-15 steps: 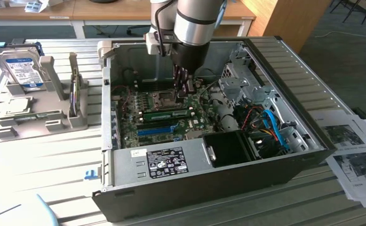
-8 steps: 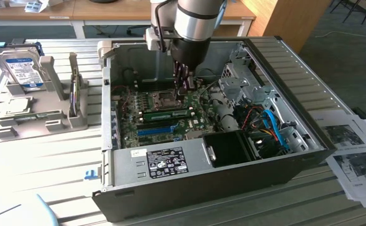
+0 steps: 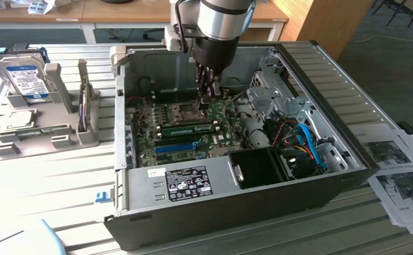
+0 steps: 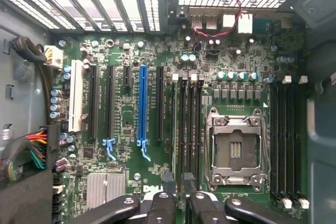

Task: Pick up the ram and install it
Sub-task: 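Insert the ram into the slot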

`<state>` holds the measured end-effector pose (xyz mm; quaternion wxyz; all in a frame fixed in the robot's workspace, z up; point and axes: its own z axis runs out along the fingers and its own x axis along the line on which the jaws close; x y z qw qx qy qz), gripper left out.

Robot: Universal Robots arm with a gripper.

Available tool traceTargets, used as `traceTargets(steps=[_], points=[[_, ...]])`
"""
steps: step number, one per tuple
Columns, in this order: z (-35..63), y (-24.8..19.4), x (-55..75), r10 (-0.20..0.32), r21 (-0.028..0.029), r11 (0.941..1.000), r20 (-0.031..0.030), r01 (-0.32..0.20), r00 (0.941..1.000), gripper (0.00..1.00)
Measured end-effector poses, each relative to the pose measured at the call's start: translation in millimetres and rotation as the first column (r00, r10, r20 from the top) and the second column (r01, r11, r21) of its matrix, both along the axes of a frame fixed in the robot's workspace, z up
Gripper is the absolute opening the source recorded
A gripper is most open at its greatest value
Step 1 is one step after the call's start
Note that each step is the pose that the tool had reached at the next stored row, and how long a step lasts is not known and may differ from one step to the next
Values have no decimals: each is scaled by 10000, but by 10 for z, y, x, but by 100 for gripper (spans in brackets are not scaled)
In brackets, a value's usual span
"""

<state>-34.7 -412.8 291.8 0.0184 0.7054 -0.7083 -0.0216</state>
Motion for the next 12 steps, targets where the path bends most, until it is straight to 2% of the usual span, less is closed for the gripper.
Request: traceTargets(steps=[12], points=[[168,0,0,0,-1,10000,0,0,10000,18]])
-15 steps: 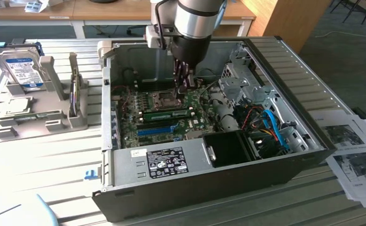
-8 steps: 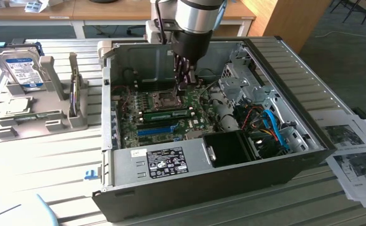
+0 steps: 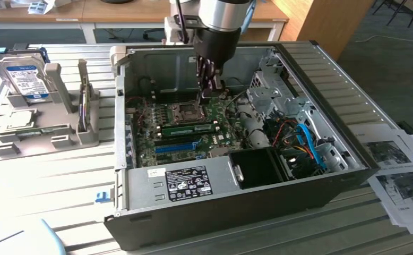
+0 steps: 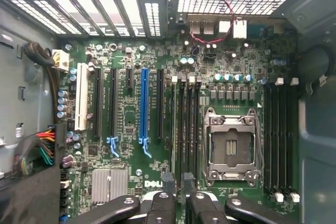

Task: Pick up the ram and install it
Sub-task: 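Insert the ram into the slot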

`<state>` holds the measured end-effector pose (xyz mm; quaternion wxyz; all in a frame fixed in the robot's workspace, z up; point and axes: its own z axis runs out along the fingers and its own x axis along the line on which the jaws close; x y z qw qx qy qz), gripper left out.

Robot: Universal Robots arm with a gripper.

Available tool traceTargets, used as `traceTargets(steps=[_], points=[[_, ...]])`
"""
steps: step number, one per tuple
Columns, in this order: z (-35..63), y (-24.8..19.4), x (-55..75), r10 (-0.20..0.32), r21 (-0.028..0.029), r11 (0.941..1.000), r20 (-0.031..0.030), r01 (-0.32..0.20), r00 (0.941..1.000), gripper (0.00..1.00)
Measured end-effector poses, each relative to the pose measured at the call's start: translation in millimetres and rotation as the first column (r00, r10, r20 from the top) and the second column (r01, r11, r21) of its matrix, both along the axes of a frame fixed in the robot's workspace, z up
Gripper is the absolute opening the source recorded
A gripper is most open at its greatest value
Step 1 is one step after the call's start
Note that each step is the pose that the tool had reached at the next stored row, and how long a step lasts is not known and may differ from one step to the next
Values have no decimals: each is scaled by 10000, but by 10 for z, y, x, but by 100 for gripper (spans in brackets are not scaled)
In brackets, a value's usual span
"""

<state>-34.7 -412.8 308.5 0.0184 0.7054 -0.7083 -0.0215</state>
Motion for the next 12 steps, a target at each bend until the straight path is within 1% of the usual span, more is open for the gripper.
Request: traceTargets(steps=[12], points=[[141,0,0,1,1,10000,1,-1,10000,18]])
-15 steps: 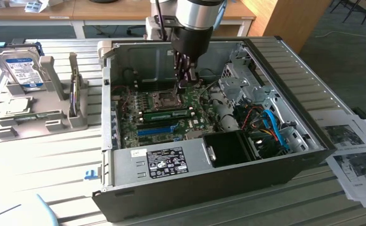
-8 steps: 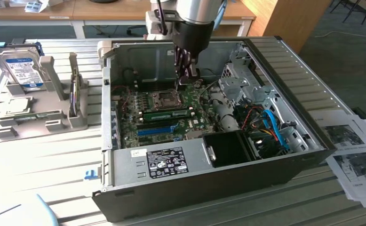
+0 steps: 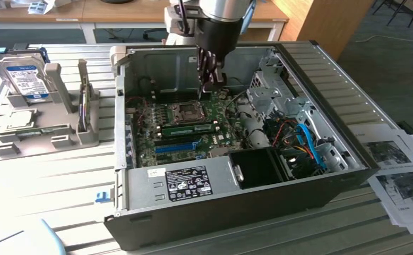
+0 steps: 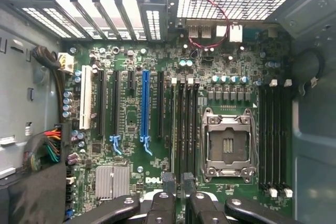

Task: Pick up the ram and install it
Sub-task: 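Insert the ram into the slot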

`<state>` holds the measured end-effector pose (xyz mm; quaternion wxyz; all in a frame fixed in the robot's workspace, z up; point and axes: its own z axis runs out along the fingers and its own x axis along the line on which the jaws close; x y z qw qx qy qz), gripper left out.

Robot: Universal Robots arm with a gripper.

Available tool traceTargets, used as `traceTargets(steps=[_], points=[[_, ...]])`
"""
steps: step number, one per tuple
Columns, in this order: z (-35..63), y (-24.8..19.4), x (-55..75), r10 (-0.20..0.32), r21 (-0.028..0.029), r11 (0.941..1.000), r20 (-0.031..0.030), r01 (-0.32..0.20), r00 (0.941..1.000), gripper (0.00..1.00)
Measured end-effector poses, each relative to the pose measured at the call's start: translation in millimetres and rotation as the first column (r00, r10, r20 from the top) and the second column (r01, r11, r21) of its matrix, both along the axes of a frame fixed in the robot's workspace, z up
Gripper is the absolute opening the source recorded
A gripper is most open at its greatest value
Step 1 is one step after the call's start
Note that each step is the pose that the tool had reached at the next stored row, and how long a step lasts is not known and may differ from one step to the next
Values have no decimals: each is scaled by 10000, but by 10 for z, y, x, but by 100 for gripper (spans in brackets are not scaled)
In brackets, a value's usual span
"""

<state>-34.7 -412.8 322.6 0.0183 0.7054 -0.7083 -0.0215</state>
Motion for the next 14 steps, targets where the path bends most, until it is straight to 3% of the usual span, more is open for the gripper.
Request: traceTargets(steps=[14], points=[[119,0,0,0,2,10000,13,0,10000,18]])
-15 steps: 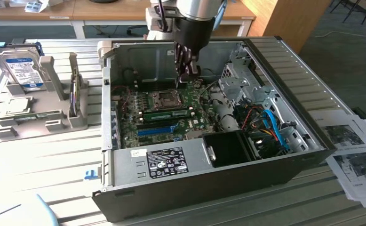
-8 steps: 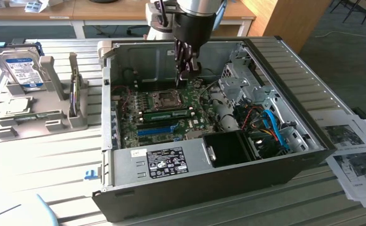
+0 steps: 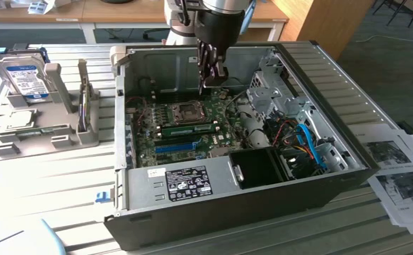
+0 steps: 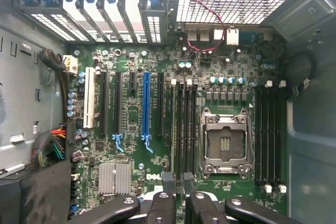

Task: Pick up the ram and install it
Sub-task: 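Insert the ram into the slot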

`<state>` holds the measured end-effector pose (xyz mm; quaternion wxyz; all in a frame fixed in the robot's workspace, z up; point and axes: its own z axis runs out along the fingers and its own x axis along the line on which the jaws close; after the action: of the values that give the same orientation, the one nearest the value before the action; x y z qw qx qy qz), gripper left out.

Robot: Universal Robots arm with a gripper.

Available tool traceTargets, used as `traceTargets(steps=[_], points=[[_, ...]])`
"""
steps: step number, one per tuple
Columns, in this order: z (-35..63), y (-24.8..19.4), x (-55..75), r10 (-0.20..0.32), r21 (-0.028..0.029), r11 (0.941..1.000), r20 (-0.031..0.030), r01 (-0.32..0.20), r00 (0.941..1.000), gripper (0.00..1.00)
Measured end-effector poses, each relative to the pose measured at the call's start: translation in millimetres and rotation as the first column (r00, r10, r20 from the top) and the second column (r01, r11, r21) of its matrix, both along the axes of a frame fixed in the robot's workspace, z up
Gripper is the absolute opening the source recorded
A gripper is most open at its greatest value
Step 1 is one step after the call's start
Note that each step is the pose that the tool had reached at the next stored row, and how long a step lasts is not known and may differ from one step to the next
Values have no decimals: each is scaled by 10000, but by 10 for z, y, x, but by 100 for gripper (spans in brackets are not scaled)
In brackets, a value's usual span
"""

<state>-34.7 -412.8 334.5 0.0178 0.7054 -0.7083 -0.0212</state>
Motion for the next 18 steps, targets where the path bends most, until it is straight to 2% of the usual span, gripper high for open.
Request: traceTargets(steps=[7,9,13,18], points=[[4,0,-4,-2,-2,10000,14,2,10000,18],[5,0,-7,0,-2,10000,44,0,10000,18],[7,0,-25,1,-1,10000,144,-1,9999,18],[27,0,-25,3,-5,10000,160,-3,9999,18]])
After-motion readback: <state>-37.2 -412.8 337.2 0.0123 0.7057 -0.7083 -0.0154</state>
